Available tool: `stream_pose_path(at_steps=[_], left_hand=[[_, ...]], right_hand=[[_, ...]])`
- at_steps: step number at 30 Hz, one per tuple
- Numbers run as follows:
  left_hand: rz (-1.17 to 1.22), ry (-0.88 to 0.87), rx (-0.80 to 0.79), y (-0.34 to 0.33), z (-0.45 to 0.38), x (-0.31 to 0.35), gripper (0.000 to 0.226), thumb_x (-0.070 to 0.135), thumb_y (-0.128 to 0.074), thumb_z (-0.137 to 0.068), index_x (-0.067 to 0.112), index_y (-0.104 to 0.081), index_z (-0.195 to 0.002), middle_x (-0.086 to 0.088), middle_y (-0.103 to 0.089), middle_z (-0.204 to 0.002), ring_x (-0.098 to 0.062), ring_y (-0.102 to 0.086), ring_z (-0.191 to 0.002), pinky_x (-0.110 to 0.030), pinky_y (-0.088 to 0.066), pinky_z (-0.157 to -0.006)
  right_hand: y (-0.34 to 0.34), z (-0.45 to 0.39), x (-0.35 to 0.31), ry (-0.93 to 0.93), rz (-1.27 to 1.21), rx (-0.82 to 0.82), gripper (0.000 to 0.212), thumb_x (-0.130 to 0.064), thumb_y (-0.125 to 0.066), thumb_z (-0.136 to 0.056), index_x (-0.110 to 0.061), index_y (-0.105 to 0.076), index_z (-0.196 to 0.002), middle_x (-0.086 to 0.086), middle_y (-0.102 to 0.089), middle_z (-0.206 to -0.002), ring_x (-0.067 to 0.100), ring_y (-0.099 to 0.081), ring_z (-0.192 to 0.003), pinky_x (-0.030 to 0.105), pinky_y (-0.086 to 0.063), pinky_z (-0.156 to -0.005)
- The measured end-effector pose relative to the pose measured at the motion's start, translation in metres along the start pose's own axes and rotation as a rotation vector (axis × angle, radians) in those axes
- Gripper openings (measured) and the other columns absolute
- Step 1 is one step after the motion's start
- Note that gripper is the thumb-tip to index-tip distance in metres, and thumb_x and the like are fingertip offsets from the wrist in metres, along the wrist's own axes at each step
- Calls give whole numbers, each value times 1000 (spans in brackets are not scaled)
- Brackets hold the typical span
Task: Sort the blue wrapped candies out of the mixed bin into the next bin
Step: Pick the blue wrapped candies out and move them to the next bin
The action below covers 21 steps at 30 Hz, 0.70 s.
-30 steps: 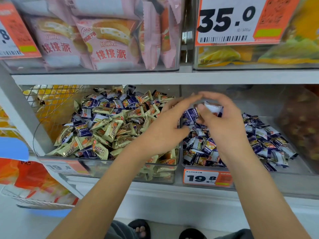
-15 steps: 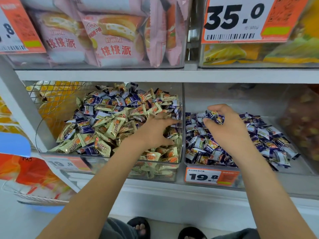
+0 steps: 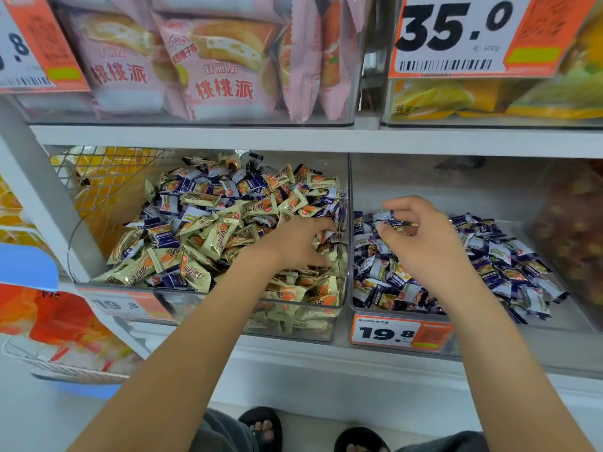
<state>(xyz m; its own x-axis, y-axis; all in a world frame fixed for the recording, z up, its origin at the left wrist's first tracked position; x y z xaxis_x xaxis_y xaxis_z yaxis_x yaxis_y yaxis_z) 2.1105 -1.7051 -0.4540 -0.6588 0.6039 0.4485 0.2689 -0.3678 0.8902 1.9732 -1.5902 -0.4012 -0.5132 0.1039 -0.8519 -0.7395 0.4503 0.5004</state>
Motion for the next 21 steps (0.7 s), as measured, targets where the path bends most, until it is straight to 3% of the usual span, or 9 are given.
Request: stream_pose_path(at_steps=[2,4,7,9,11,13,16,19,21], left_hand=[[56,-11,44,6,3,2,47,21,-71,-78,19,-55,-122,-10,-63,-113,-13,-64,-83,-29,-51,-81],[133,-18,84,14,8,5,32,16,-70,-79,18,-62,-109,-3,-61,-99,0,-51,-49,-15,-42,-58],[238,-14,116,26,18,5,21,13,-70,-80,19,-66,-100,-5,-64,-103,2,-44,-41,-10,-33,-47],[307,-12,155,35,28,7,19,12,-69,-80,21,-67,-97,-5,-66,-108,-8,-56,-48,-17,-39,-51],[347,-10,223,47,40,9,19,13,-71,-79,25,-68,-94,5,-64,-109,-20,-65,-79,-25,-46,-71],[412,-36,277,60,54,13,17,13,-72,-79,25,-69,-91,3,-66,-100,-14,-63,-80,-22,-47,-74],[444,-91,333,75,69,21,17,14,-72,-79,26,-69,-90,9,-68,-98,-4,-62,-91,-13,-43,-82],[420,-152,350,77,74,29,20,13,-72,-76,26,-68,-91,15,-68,-97,-1,-60,-97,-18,-43,-89],[410,-164,341,73,73,31,25,16,-69,-69,27,-67,-91,16,-67,-97,-1,-61,-97,-16,-43,-89]], right_hand=[[1,0,1,4,-11,-3,26,-22,-59,-91,-26,-57,-116,-6,-53,-113,7,-50,-103,33,-46,-86],[1,0,0,17,-16,-15,23,-21,-59,-91,-26,-59,-113,-7,-54,-110,6,-51,-103,28,-43,-83],[1,0,-2,55,-13,-20,20,-18,-59,-91,-26,-61,-108,-7,-58,-108,5,-53,-102,22,-41,-81],[3,1,-8,112,-16,3,18,-17,-60,-90,-28,-62,-104,-13,-61,-103,0,-56,-96,16,-42,-74],[8,5,-22,191,-42,46,17,-17,-61,-89,-30,-64,-100,-21,-61,-95,-7,-57,-81,13,-43,-64],[10,10,-40,280,-108,74,17,-16,-62,-88,-29,-65,-100,-20,-63,-91,-5,-57,-74,13,-45,-60],[-5,18,-61,368,-159,-4,21,-23,-65,-86,-30,-61,-106,-18,-63,-98,1,-59,-81,18,-50,-68],[-30,22,-67,411,58,-97,35,-40,-62,-85,-35,-54,-119,-16,-61,-109,1,-60,-88,20,-50,-74],[-42,22,-66,425,204,-123,43,-47,-60,-85,-36,-49,-125,-8,-62,-111,10,-58,-93,31,-51,-80]])
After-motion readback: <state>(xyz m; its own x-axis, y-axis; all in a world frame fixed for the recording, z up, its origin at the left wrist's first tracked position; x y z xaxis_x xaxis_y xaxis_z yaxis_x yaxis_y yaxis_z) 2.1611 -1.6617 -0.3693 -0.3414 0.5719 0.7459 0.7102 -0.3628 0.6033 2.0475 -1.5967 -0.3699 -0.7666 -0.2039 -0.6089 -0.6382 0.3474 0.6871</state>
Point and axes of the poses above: each hand's wrist, its own z-axis away from the middle knuckle, its own y-axis out of the back of the hand, x = y × z, the point moved 7 cm from there along -z, towards the middle knuckle
